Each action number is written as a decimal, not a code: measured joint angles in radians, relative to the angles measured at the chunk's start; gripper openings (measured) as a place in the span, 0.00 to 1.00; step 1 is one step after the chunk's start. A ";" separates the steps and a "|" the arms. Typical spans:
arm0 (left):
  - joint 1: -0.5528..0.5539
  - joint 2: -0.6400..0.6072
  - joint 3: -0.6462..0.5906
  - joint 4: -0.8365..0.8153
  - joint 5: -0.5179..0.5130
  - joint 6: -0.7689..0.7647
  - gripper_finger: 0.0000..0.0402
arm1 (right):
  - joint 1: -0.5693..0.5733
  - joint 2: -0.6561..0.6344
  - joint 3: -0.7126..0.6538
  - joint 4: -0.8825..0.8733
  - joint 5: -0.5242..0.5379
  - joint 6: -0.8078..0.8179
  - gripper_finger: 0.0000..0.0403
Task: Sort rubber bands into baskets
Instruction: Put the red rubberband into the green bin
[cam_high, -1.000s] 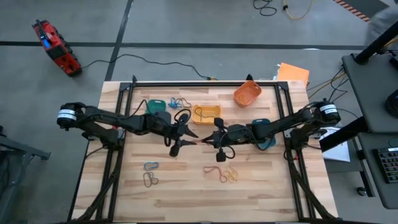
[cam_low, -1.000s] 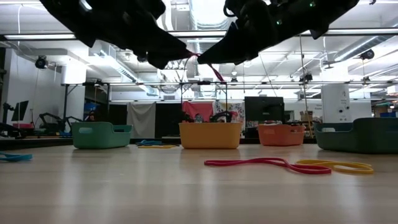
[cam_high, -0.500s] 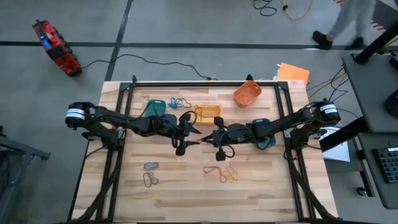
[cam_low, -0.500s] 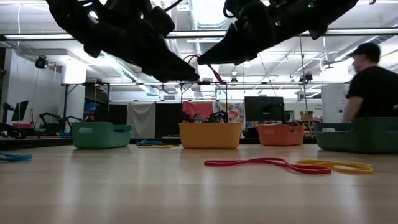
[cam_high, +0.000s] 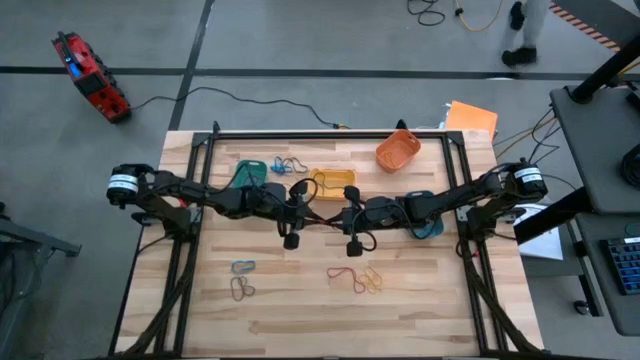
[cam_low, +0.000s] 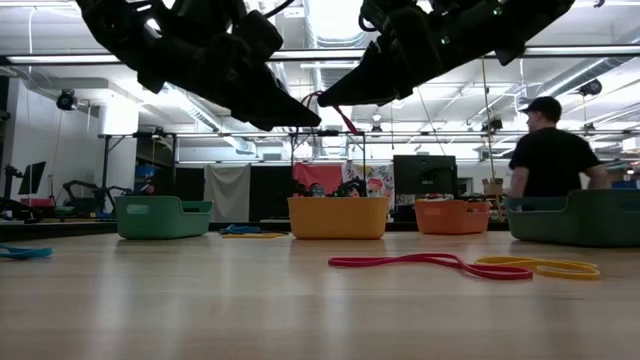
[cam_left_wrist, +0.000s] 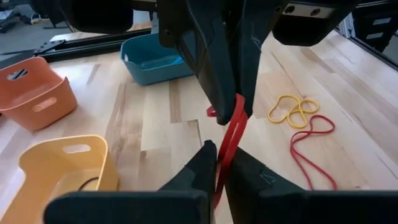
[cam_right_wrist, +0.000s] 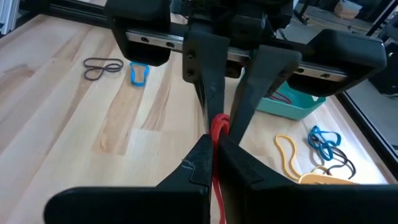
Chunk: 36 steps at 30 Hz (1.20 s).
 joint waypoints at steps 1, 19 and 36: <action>0.000 0.000 0.000 0.000 -0.003 0.000 0.02 | 0.000 0.000 0.000 0.000 0.000 0.006 0.02; 0.019 -0.093 0.000 -0.174 -0.074 -0.005 0.00 | -0.027 -0.038 0.001 -0.085 0.004 0.115 0.42; 0.336 -0.466 0.000 -0.912 -0.447 -0.145 0.00 | -0.114 -0.064 0.001 -0.155 0.063 0.098 0.46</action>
